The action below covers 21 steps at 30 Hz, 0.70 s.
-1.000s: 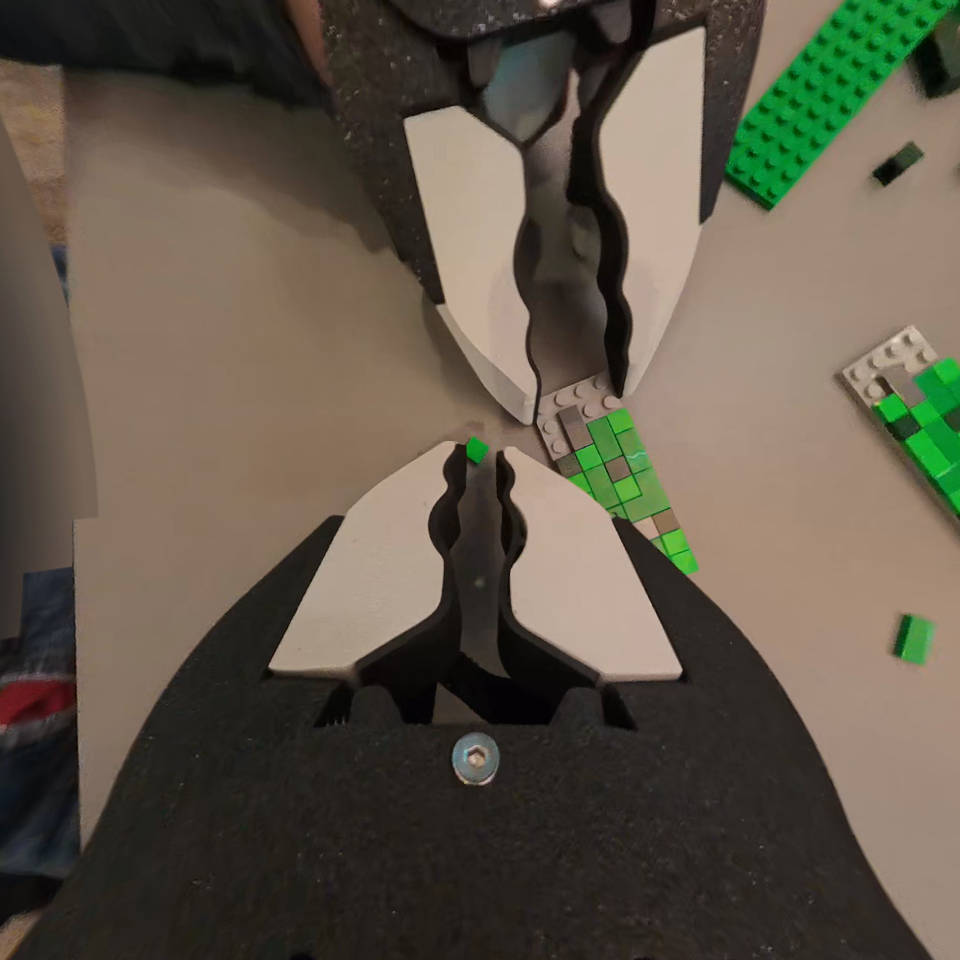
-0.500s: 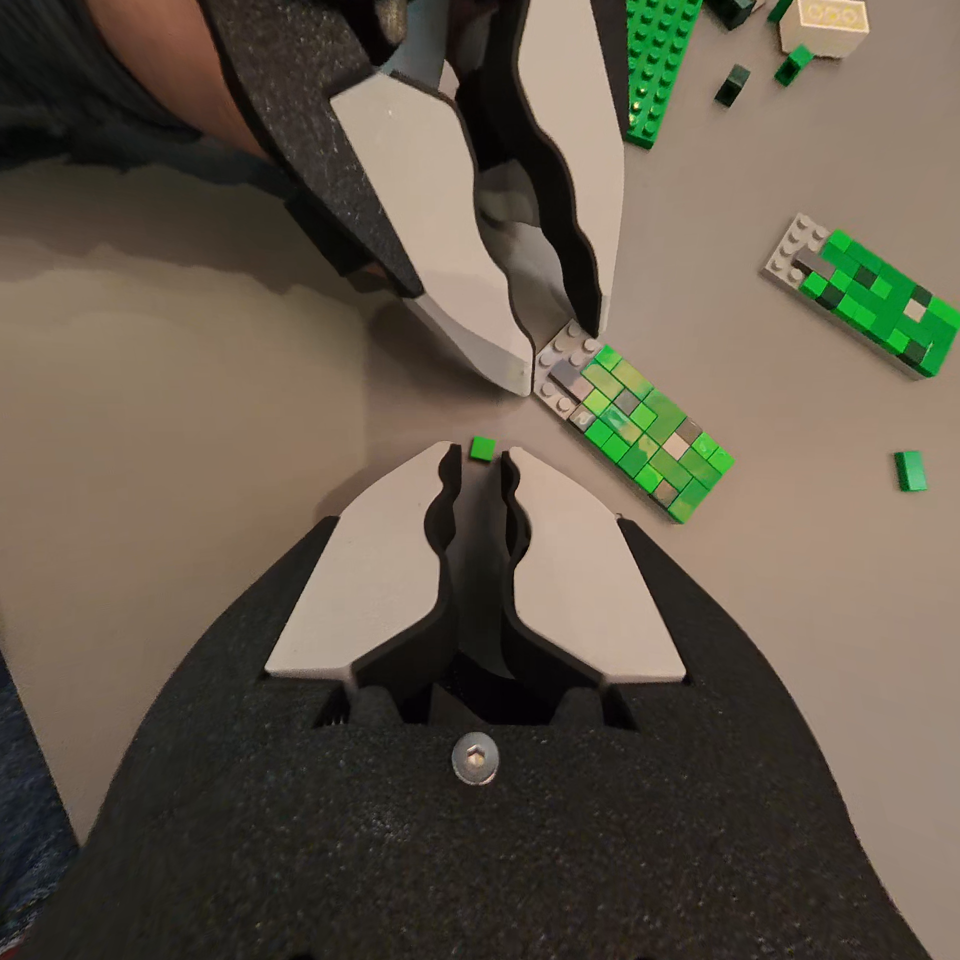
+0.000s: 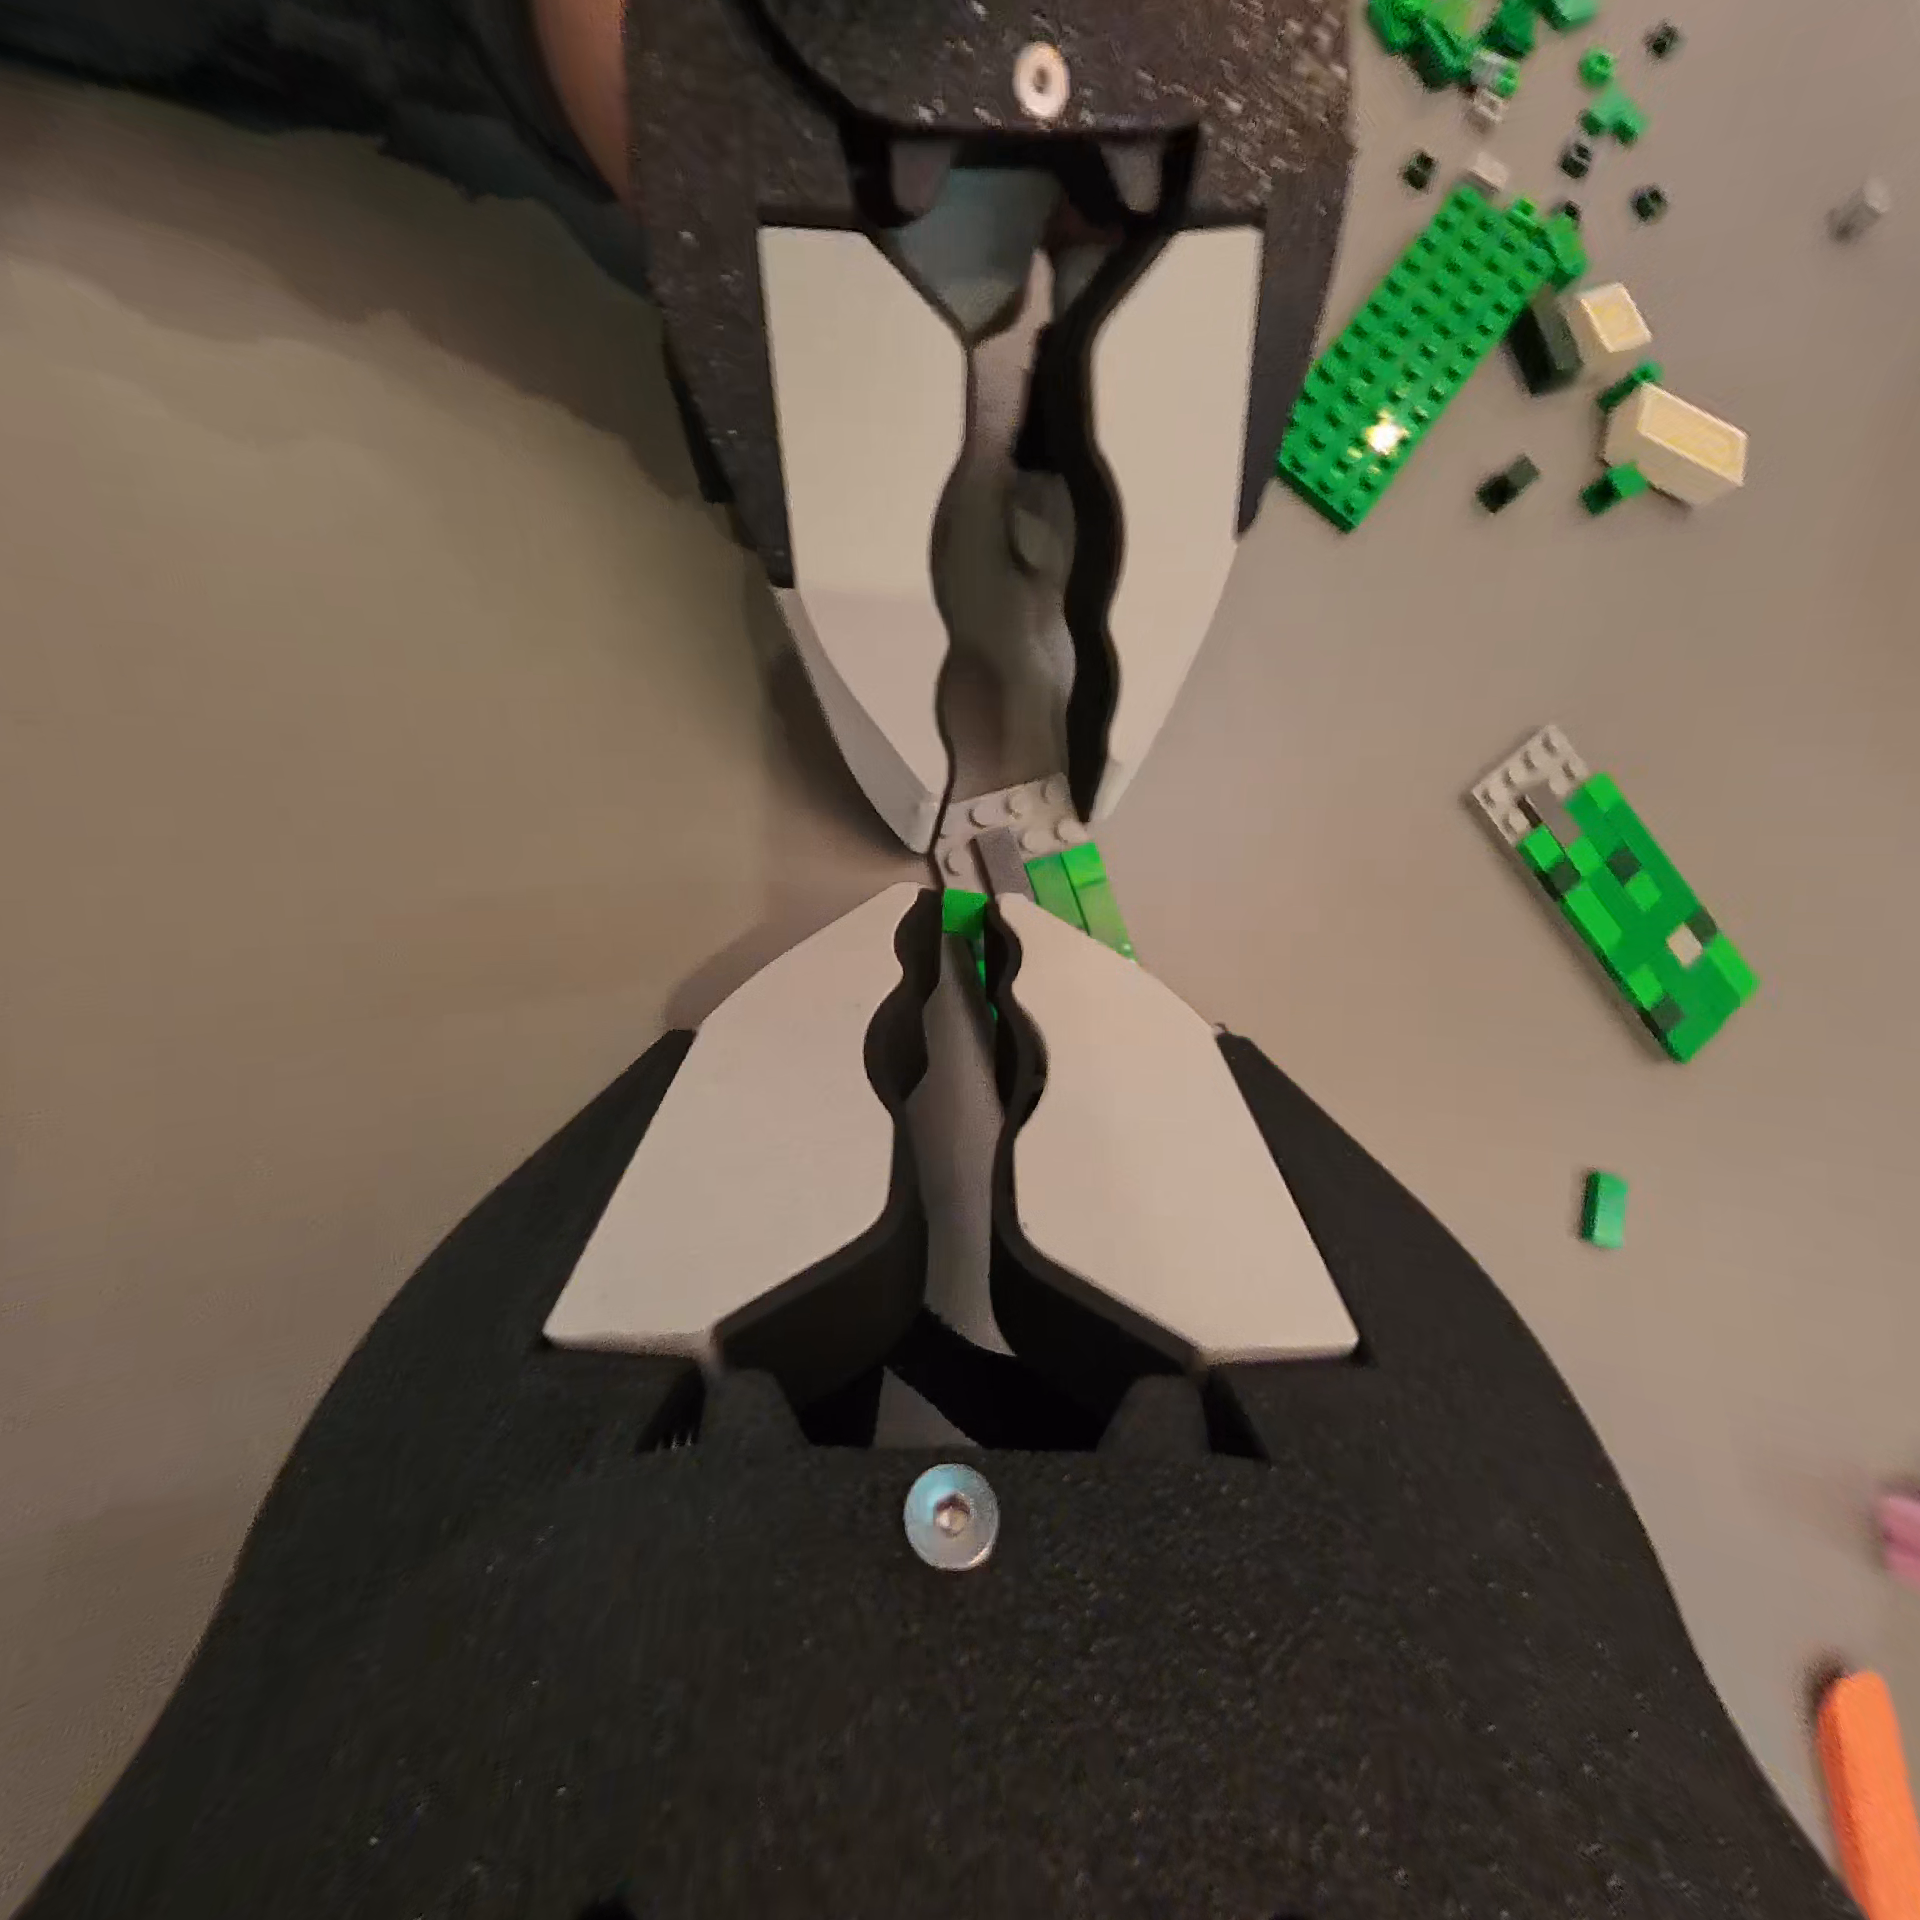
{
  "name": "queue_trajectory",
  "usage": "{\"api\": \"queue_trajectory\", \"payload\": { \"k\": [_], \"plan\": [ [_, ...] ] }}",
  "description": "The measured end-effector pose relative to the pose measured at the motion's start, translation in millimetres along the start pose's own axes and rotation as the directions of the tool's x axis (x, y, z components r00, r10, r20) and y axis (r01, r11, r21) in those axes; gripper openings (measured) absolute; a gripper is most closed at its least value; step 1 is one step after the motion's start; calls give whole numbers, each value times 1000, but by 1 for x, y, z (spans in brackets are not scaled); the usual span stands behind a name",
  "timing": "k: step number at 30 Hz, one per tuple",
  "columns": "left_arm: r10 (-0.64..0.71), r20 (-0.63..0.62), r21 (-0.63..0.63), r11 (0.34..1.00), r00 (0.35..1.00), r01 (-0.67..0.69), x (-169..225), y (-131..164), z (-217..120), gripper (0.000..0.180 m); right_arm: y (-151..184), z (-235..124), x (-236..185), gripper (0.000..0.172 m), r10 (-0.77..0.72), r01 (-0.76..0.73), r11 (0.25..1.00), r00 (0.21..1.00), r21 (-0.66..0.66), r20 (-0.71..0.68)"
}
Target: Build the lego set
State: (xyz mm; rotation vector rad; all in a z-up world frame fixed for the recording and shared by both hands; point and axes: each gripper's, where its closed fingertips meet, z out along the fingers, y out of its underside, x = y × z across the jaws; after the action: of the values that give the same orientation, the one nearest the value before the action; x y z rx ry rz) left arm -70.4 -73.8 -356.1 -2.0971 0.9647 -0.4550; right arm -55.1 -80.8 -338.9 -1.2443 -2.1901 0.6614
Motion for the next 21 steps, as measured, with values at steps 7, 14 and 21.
{"api": "queue_trajectory", "payload": {
  "k": [7, 14, 21],
  "plan": [
    [26, -21, 9, 1000, 999, -26, 5, -2, 0, 31, 2, 8, -2, 7, -122, 126, 990, 989, -57, 83],
    [25, -30, 1, 1000, 999, -25, 6, -1, 1, 31, 6, 11, -3, 7, -166, 177, 980, 979, -88, 118],
    [18, -35, -1, 1000, 999, -18, 6, -1, 1, 31, 6, 11, -4, 8, -223, 236, 968, 965, -88, 138]
  ]
}}
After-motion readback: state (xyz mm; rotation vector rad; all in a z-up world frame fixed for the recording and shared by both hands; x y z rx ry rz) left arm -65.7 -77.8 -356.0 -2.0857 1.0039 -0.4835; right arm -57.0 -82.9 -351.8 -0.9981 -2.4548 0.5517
